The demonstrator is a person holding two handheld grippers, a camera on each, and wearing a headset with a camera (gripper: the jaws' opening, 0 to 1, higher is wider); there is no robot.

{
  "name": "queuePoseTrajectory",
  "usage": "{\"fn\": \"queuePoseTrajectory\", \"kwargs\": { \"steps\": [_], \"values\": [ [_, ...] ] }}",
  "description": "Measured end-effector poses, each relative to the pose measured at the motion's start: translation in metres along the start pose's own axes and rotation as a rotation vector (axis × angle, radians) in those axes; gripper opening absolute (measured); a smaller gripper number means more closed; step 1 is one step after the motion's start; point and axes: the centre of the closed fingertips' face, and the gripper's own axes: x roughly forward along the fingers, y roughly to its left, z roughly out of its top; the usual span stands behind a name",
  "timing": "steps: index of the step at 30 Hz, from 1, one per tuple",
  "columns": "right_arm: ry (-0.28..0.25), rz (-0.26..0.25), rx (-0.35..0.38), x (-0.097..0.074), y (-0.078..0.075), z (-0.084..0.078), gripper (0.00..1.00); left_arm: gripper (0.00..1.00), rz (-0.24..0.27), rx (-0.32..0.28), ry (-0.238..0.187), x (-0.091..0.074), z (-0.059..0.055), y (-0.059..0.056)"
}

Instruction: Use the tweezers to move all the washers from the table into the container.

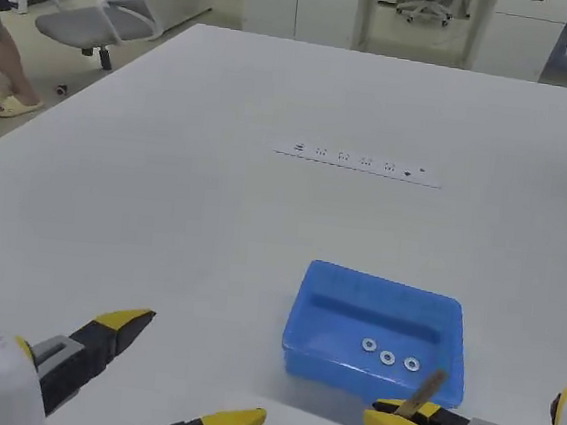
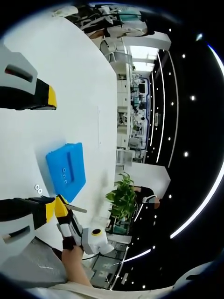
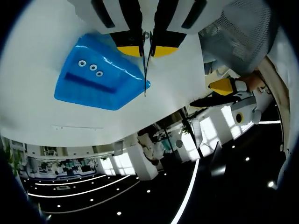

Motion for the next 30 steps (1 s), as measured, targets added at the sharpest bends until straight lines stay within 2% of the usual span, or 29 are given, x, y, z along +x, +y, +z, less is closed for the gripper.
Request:
{"fn": "queuePoseTrajectory", "kwargs": {
  "steps": [3,8,18,21,26,30],
  "values": [
    [-0.003,-0.009,0.042,0.006,-0.006,-0.004,0.04,0.77,0.012,-0.006,0.0,-0.001,0.0,0.002],
    [-0.007,-0.042,0.07,0.008,-0.016,-0.005,0.05,0.77,0.011,-0.007,-0.011,-0.001,0.002,0.0],
    [0.006,-0.016,0.068,0.009,-0.016,-0.005,0.05,0.77,0.013,-0.01,0.002,0.0,0.0,0.0],
    [0.015,0.006,0.059,0.009,-0.013,-0.006,0.05,0.77,0.009,-0.005,0.011,0.001,-0.001,-0.001],
    [0.081,0.051,-0.094,0.008,-0.005,-0.009,0.05,0.77,0.006,-0.004,0.017,0.002,-0.002,-0.002],
    [0.134,0.095,-0.25,0.01,0.005,-0.012,0.05,0.76,0.005,-0.01,0.024,0.003,-0.003,-0.002]
  ]
}}
